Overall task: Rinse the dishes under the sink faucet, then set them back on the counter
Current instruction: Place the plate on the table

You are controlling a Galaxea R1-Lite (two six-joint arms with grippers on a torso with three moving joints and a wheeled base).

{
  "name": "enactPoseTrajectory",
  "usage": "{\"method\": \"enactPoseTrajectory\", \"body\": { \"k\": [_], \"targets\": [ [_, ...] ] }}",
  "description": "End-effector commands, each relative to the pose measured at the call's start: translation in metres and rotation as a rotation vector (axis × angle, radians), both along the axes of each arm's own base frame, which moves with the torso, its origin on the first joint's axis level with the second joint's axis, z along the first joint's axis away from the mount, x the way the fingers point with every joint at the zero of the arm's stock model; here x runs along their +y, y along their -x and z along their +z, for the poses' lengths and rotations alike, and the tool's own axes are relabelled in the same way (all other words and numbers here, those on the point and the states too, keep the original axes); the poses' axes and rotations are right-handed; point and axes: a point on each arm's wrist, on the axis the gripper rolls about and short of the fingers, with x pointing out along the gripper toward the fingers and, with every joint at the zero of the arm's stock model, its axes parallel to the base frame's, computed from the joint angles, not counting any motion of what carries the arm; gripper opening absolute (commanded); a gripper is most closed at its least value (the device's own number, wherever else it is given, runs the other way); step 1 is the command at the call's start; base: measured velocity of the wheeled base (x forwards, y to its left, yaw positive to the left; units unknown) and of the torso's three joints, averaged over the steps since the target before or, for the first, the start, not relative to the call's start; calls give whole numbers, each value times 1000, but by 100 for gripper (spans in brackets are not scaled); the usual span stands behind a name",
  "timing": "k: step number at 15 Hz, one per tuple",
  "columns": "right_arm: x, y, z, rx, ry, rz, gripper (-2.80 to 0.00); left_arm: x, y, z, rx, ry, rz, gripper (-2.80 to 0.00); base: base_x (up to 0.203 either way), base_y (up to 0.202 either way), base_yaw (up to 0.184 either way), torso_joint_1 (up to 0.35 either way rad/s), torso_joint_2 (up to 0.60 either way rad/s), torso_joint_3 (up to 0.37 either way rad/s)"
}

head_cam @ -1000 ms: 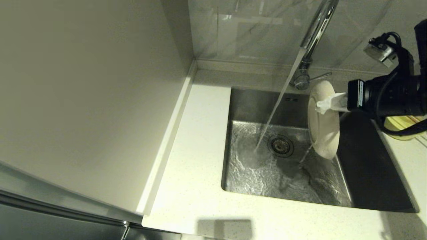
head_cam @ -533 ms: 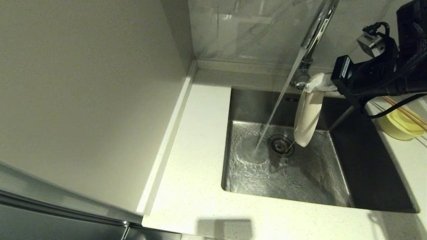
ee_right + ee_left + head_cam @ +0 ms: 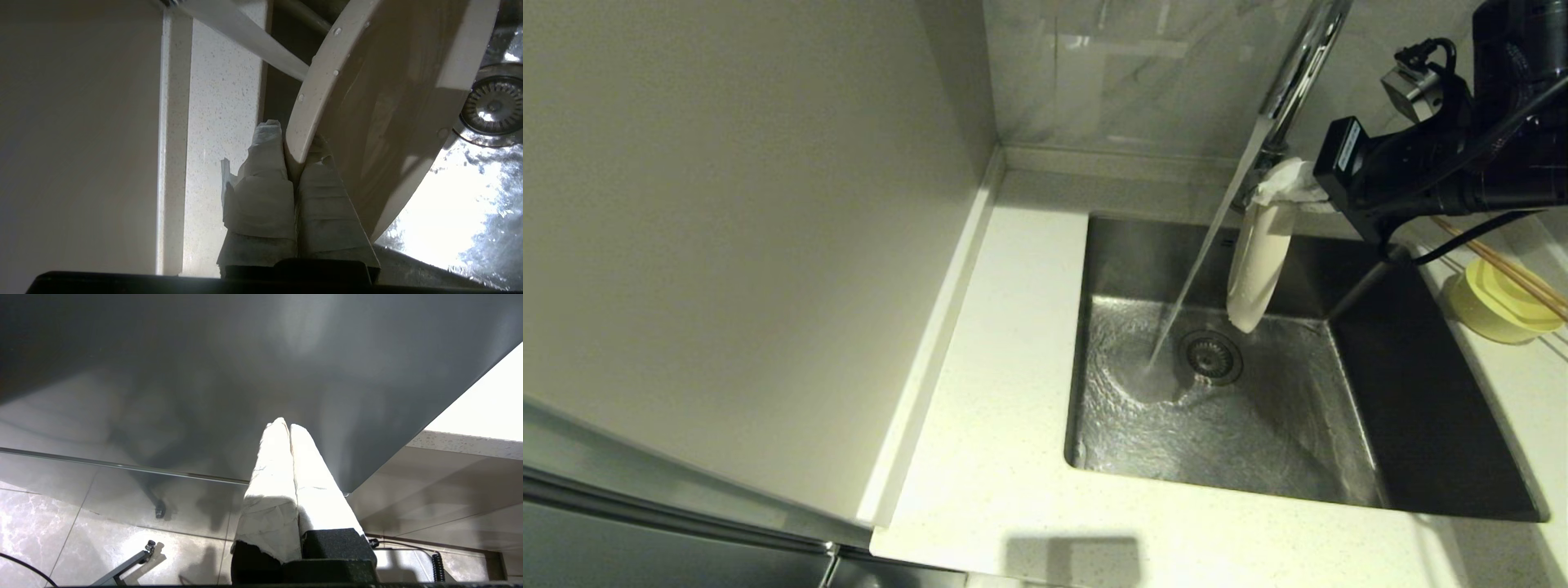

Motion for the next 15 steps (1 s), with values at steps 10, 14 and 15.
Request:
{"method": "enactPoseTrajectory", "body": {
  "k": [10,14,15],
  "targets": [
    [4,-7,4,-10,-21,41,-280,0,0,0,-2,1,1,-280,0,0,0,0,0,0],
    [4,-4,5,-13,-22,44,-280,0,0,0,-2,1,1,-280,0,0,0,0,0,0],
    [4,-3,6,-14,-24,50,-280,0,0,0,-2,1,1,-280,0,0,0,0,0,0]
  ]
}}
